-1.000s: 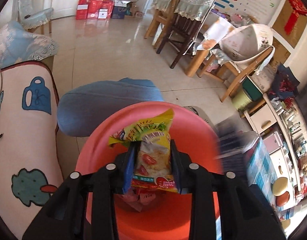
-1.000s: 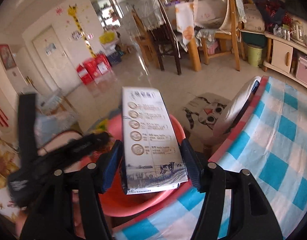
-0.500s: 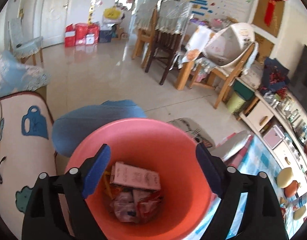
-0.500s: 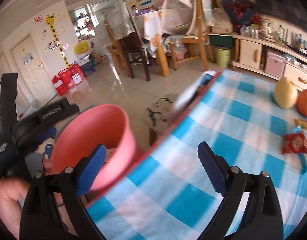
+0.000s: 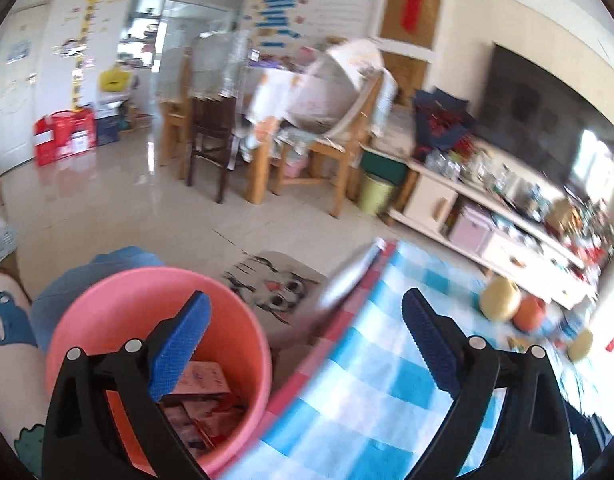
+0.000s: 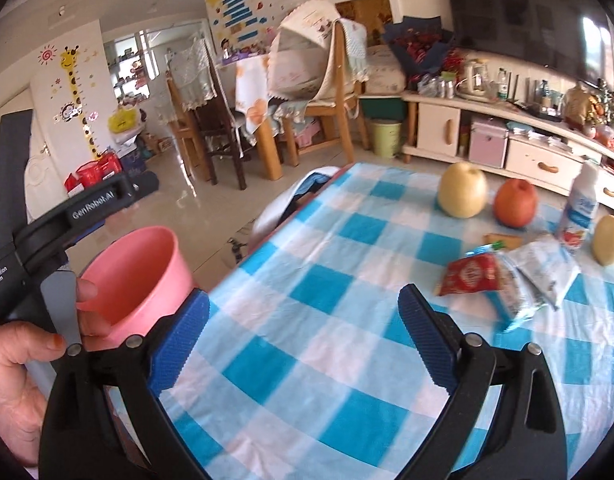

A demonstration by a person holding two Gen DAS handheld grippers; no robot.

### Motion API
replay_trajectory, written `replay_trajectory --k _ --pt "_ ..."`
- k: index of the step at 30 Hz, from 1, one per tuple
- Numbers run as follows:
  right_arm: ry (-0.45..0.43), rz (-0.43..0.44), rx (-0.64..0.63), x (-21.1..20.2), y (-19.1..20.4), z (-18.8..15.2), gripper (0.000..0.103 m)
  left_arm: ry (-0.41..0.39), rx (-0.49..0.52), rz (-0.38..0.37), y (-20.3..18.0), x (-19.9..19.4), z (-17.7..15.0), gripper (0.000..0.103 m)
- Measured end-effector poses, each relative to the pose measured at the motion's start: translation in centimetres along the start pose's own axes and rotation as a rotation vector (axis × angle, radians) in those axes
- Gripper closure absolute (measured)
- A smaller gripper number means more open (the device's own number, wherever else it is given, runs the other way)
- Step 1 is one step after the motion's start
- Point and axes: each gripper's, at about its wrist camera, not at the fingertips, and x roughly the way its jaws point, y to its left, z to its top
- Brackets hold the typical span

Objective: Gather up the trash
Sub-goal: 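Bring both open tools back over the table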

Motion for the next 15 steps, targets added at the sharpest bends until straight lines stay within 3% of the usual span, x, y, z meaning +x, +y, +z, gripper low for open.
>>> replay_trajectory --k 3,15 --pt "-0.014 -0.019 0.0 -0.9 -1.2 -0.4 0.005 0.049 0.067 -0.021 -2.0 0.3 -0.4 0.007" --pt "-0.017 -0.077 0.015 -3.8 -5.9 -1.8 0.004 0.081 0.294 -0.076 -8.7 0.0 -2.9 0.007"
